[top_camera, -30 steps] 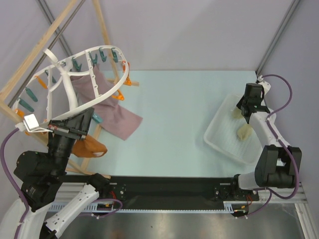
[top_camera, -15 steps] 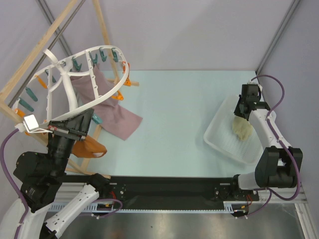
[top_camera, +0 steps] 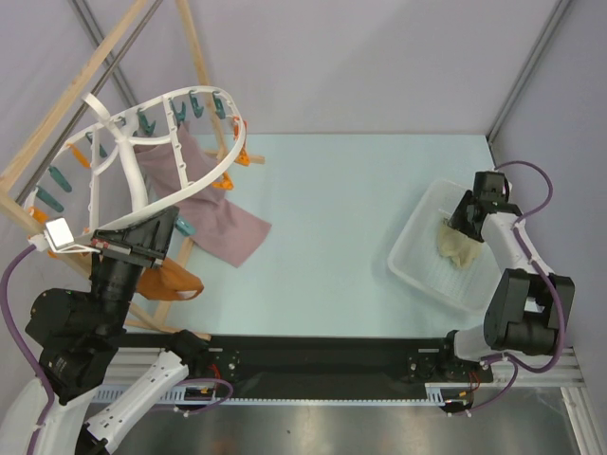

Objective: Clip the socks to the hanger
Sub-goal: Place the sock in the bin, then pick up the sock from the bin.

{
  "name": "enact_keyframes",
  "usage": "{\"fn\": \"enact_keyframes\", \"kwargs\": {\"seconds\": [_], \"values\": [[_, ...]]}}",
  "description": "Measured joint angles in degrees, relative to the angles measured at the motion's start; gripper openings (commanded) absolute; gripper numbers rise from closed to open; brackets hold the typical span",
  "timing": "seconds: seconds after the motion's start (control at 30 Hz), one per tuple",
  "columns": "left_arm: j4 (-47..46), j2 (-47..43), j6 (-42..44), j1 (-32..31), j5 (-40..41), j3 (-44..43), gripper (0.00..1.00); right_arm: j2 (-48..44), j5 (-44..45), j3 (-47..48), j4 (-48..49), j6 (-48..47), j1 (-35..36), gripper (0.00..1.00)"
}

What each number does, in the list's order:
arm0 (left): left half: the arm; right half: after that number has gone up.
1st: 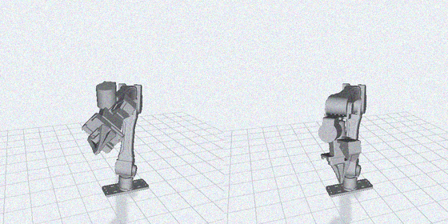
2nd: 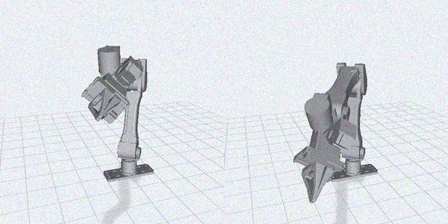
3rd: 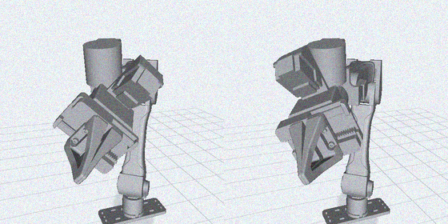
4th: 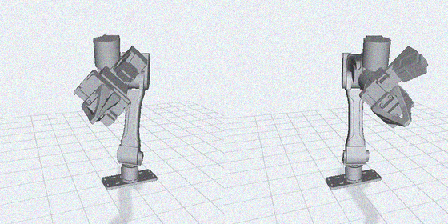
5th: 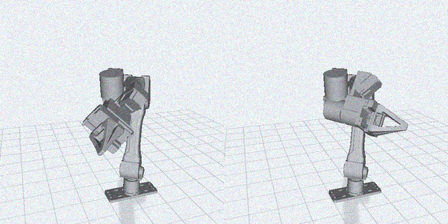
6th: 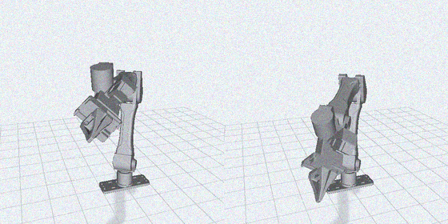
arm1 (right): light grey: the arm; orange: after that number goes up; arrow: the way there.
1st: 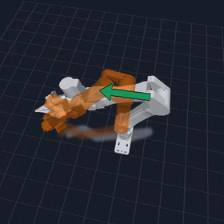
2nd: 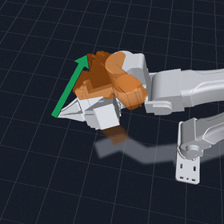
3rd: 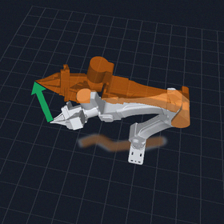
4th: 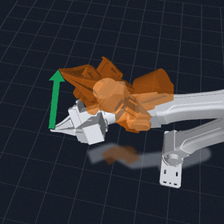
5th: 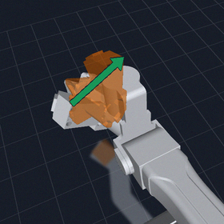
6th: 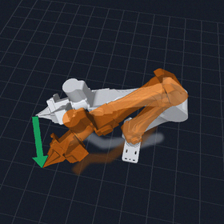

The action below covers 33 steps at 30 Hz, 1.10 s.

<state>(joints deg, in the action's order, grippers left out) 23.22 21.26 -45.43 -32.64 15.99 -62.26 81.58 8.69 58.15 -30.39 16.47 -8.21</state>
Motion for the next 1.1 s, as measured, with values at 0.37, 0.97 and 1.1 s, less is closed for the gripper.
{"fn": "enact_keyframes", "kwargs": {"seconds": [0.37, 0.97, 1.1], "values": [[0.0, 0.0, 0.0, 0.0, -0.2, 0.0, 0.0, 6.7, -2.1, -1.2, 5.3, 3.1, -1.5, 0.54], [0.0, 0.0, 0.0, 0.0, -0.2, 0.0, 0.0, 14.8, 4.9, -1.6, 7.1, 4.4, 3.8, 0.0], [0.0, 0.0, -0.1, 0.0, -0.2, 0.0, 0.0, 13.7, 7.1, -1.7, 6.5, 4.4, 4.0, 0.0]]}}
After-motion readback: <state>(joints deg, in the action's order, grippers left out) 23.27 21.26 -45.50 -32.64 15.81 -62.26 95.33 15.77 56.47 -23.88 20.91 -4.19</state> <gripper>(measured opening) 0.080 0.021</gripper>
